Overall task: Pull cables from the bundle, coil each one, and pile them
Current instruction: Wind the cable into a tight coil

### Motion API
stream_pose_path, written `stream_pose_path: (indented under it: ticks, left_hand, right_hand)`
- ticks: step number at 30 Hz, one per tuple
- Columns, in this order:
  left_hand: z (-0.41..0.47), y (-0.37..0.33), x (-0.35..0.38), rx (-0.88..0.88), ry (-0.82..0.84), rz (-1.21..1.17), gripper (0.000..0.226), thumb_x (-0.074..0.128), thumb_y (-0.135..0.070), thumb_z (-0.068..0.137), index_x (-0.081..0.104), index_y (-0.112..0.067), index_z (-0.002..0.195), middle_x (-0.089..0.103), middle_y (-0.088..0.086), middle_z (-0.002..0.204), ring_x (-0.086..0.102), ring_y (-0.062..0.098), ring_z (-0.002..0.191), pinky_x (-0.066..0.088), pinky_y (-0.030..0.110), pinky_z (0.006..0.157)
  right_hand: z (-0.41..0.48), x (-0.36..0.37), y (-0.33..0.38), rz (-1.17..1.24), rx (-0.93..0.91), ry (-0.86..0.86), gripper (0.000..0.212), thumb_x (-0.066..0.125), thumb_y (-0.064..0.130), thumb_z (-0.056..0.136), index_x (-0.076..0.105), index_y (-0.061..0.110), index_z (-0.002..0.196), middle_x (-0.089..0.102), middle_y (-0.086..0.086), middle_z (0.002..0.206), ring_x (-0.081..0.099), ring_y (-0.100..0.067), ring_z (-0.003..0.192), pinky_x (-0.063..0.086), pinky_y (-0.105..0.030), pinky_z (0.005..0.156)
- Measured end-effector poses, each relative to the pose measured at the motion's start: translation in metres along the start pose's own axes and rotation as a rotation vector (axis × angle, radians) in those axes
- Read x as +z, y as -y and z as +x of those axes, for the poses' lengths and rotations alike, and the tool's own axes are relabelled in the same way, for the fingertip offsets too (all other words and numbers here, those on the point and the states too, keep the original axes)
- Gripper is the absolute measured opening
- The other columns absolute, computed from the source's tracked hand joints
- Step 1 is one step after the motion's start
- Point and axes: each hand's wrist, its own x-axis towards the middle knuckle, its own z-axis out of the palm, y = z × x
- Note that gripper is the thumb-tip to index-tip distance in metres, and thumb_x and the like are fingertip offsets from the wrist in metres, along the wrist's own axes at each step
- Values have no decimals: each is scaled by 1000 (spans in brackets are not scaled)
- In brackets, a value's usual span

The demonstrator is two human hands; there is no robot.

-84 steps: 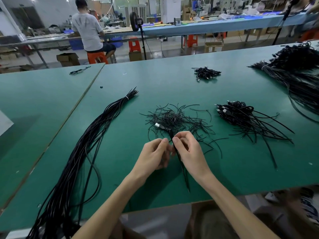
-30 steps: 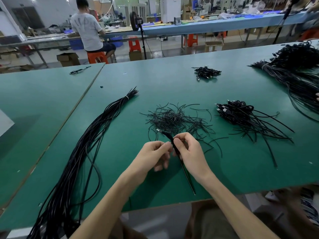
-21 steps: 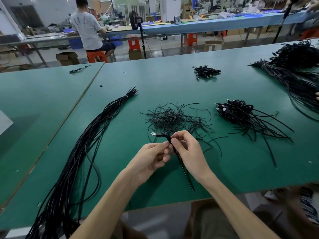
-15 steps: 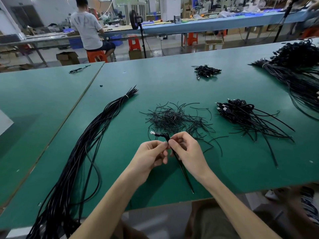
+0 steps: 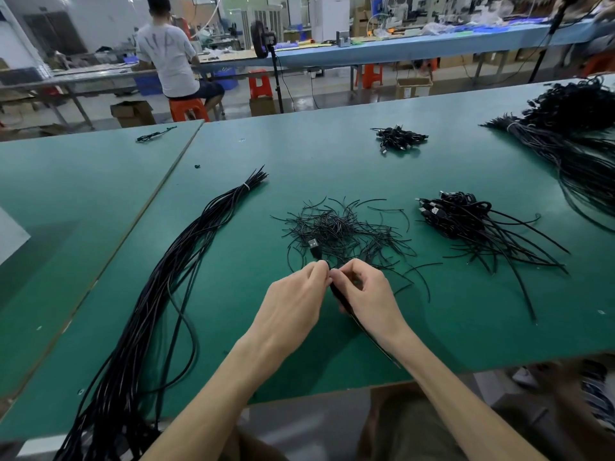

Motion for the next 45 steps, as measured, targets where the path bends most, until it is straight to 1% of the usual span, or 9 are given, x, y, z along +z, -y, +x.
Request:
stream_pose_path:
  ticks: [3,8,12,16,21,26,34,40,45]
  left_hand:
    - [-3,-1,5,-120,-6,-102,23,47,-29,109,44,-17,89,56,-6,78,50,21,62,43,35,56]
    - [4,-5,10,-536,35,-709,20,59,-29,104,60,-15,90,72,2,70,63,16,60,46,22,56]
    - [7,-2,8,-674,124,-1033,28,60,-32,103,64,-5,103,75,3,76,71,29,71,46,29,49]
    - [7,-3,9,-693,82,-1044,27,64,-37,101,69,-10,103,73,-1,77,72,39,80,46,28,48]
    - [8,-5,11,-711,74,-1092,23,66,-31,101,69,-8,103,75,7,75,70,21,68,46,26,48]
    - [6,-2,15,-689,27,-1120,19,69,-16,99,63,2,99,70,11,69,64,19,63,41,22,47]
    - [-2,2,26,-625,-74,-885,19,65,-8,99,59,-10,81,66,5,59,54,10,50,40,23,53]
    - [0,7,27,-637,-108,-889,18,64,-10,100,60,-8,83,62,1,60,51,16,47,42,29,43]
    - [1,12,20,-602,-5,-944,21,65,-28,101,71,-9,96,71,5,70,54,21,47,46,28,48]
  right_hand:
    - [-1,0,0,21,-2,-5,22,65,31,101,64,14,87,67,-1,65,64,-15,53,53,-31,54]
    - [0,-1,0,22,-11,-35,19,64,29,102,66,15,88,71,-4,72,65,-18,58,57,-39,58]
    - [1,-1,1,29,-29,-46,19,63,26,102,66,14,89,72,-6,75,66,-19,60,57,-40,62]
    - [0,-2,3,32,-56,-50,18,63,23,102,66,11,89,72,-6,76,66,-23,61,58,-39,61]
    - [-2,-2,3,34,-62,-58,19,65,24,101,65,10,88,72,-5,76,67,-24,62,57,-37,58]
    - [-2,-3,4,89,-65,-22,16,66,19,100,64,6,91,70,-11,70,63,-23,53,50,-32,50]
    - [-1,-1,2,101,-65,87,16,61,13,102,62,5,88,70,-5,66,63,-25,52,48,-33,48]
    - [-4,2,2,45,-66,164,33,79,41,86,61,17,99,73,-1,81,68,-12,66,55,-27,61]
    - [-1,1,-2,24,-73,138,21,77,16,92,62,13,107,74,-4,84,70,-15,67,57,-27,62]
